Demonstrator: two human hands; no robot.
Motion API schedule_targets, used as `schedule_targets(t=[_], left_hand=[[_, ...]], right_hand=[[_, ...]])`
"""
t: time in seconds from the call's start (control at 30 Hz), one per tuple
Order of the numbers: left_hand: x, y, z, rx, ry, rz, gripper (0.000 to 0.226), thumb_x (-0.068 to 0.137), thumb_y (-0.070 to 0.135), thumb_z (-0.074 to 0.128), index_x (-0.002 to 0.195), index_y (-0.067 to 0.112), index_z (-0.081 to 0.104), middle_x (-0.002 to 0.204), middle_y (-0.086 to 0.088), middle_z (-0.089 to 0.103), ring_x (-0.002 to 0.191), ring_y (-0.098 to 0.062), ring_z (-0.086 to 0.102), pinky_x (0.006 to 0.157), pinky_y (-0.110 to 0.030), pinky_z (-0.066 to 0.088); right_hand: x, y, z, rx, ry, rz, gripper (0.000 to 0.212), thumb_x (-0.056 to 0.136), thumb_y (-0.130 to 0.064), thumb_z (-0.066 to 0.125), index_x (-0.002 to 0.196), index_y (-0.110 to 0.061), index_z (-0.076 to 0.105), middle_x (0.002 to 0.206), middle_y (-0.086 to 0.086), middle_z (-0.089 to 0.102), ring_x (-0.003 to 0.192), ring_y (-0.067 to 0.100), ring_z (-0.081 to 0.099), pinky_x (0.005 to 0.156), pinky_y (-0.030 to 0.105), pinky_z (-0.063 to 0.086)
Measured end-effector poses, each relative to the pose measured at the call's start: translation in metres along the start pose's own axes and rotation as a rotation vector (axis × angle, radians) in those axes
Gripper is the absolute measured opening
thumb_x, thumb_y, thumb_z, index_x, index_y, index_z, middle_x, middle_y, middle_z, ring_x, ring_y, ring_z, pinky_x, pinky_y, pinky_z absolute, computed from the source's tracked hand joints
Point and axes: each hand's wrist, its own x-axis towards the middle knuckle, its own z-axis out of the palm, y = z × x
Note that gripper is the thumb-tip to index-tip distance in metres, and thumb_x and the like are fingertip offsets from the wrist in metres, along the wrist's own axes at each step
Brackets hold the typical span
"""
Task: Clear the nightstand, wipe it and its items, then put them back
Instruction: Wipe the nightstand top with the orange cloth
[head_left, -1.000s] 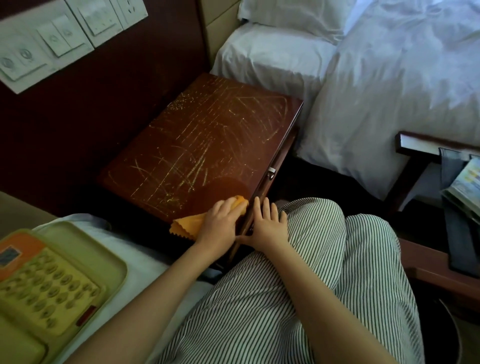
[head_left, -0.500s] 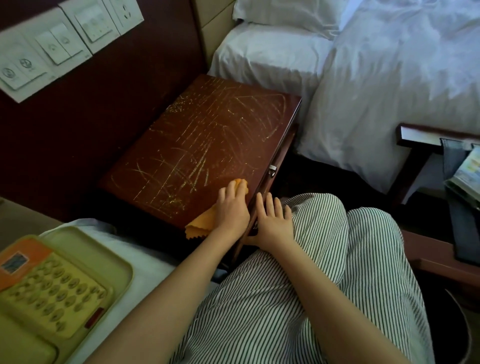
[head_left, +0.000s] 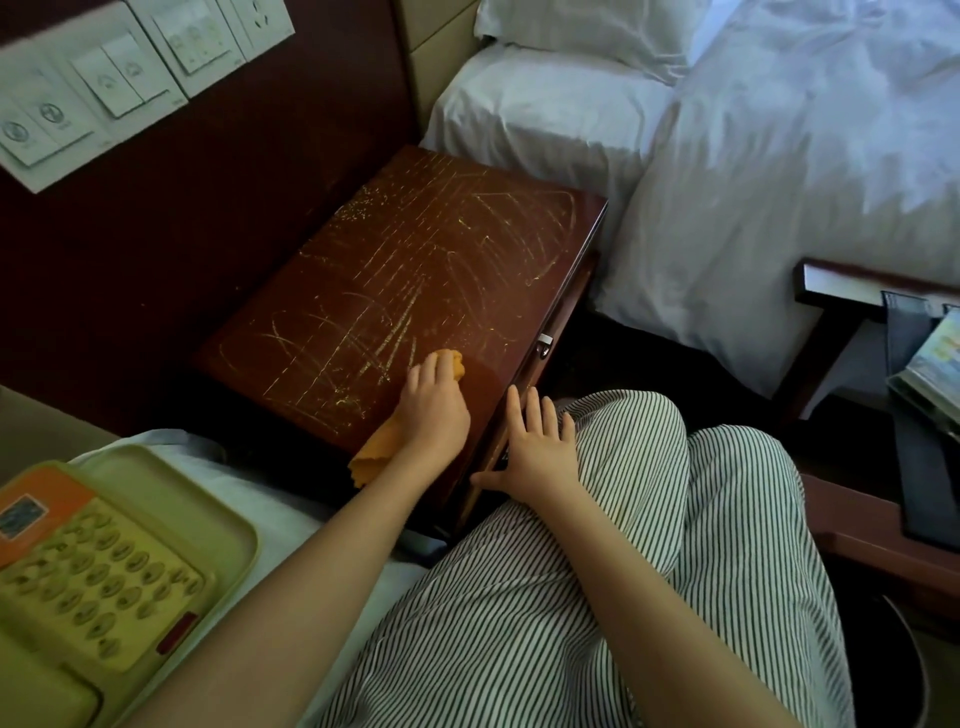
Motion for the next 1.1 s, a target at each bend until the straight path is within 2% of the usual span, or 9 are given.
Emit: schedule_targets(t=[0.1, 0.27, 0.4, 0.53, 0.67, 0.8, 0.9, 1.0, 1.1], left_hand=[[-0.005, 0.019, 0.003, -0.058, -0.050, 0.091, 0.053, 0.097, 0.017, 0.036, 0.147, 0.019, 0.019, 0.145, -0.003, 0.037, 0.126, -0.023, 0.036, 0.101, -0.035, 0.034], [-0.039, -0.002, -0.001, 0.035, -0.126, 0.310, 0.044, 0.099, 0.021, 0.033, 0.143, 0.017, 0.032, 0.147, -0.004, 0.035, 0.129, -0.021, 0.035, 0.106, -0.034, 0.030], [-0.038, -0.033, -0.008, 0.011, -0.035, 0.210, 0.042, 0.097, 0.019, 0.039, 0.139, 0.015, 0.040, 0.143, -0.005, 0.042, 0.129, -0.021, 0.037, 0.105, -0.035, 0.030], [-0.007, -0.017, -0.003, -0.018, -0.031, 0.059, 0.044, 0.100, 0.019, 0.032, 0.143, 0.014, 0.033, 0.149, -0.006, 0.033, 0.137, -0.023, 0.025, 0.112, -0.035, 0.020], [0.006, 0.015, 0.006, -0.044, -0.101, 0.101, 0.045, 0.101, 0.024, 0.027, 0.145, 0.016, 0.029, 0.152, -0.007, 0.025, 0.139, -0.024, 0.020, 0.112, -0.036, 0.017], [-0.020, 0.008, 0.000, -0.052, -0.119, 0.268, 0.044, 0.100, 0.020, 0.030, 0.144, 0.018, 0.033, 0.149, -0.005, 0.032, 0.133, -0.023, 0.028, 0.108, -0.034, 0.024], [-0.054, -0.025, -0.007, -0.030, -0.084, 0.344, 0.044, 0.097, 0.016, 0.036, 0.141, 0.018, 0.039, 0.141, -0.005, 0.044, 0.119, -0.023, 0.045, 0.098, -0.035, 0.041], [-0.066, -0.052, -0.011, -0.005, -0.058, 0.355, 0.044, 0.092, 0.022, 0.032, 0.133, 0.017, 0.047, 0.127, -0.003, 0.055, 0.098, -0.020, 0.056, 0.078, -0.033, 0.054], [-0.049, -0.046, -0.010, -0.005, -0.026, 0.266, 0.041, 0.095, 0.019, 0.036, 0.135, 0.018, 0.044, 0.132, -0.002, 0.050, 0.107, -0.021, 0.050, 0.084, -0.034, 0.051]], right_hand=[[-0.002, 0.000, -0.001, -0.002, 0.023, 0.007, 0.112, 0.079, -0.061, 0.060, 0.149, -0.016, -0.014, 0.158, 0.011, -0.013, 0.145, 0.028, -0.009, 0.116, 0.046, -0.002], [-0.002, 0.003, -0.003, 0.009, -0.014, 0.006, 0.112, 0.079, -0.062, 0.059, 0.149, -0.017, -0.016, 0.157, 0.010, -0.015, 0.145, 0.027, -0.011, 0.115, 0.046, -0.005], [0.001, 0.002, -0.002, -0.033, -0.050, -0.001, 0.114, 0.078, -0.063, 0.059, 0.148, -0.017, -0.018, 0.157, 0.010, -0.017, 0.144, 0.028, -0.014, 0.115, 0.046, -0.007], [0.001, -0.001, -0.001, -0.032, -0.031, -0.020, 0.114, 0.079, -0.062, 0.060, 0.148, -0.017, -0.018, 0.157, 0.009, -0.017, 0.145, 0.027, -0.013, 0.115, 0.045, -0.007], [0.003, -0.001, 0.001, -0.012, -0.009, -0.020, 0.114, 0.078, -0.061, 0.061, 0.148, -0.017, -0.017, 0.157, 0.009, -0.016, 0.145, 0.026, -0.013, 0.115, 0.045, -0.007], [0.003, 0.002, 0.002, -0.004, -0.005, -0.010, 0.116, 0.077, -0.063, 0.061, 0.149, -0.016, -0.017, 0.157, 0.009, -0.015, 0.145, 0.026, -0.012, 0.115, 0.045, -0.006], [0.003, 0.004, 0.003, 0.001, -0.035, -0.017, 0.116, 0.077, -0.064, 0.060, 0.148, -0.017, -0.018, 0.157, 0.008, -0.016, 0.144, 0.026, -0.014, 0.115, 0.045, -0.006], [0.004, 0.002, 0.001, 0.017, -0.044, -0.036, 0.117, 0.077, -0.064, 0.061, 0.148, -0.017, -0.019, 0.157, 0.007, -0.017, 0.144, 0.025, -0.014, 0.115, 0.045, -0.007], [0.006, -0.001, 0.000, 0.010, -0.050, -0.064, 0.117, 0.076, -0.064, 0.061, 0.148, -0.017, -0.019, 0.157, 0.007, -0.017, 0.144, 0.025, -0.014, 0.115, 0.046, -0.007]])
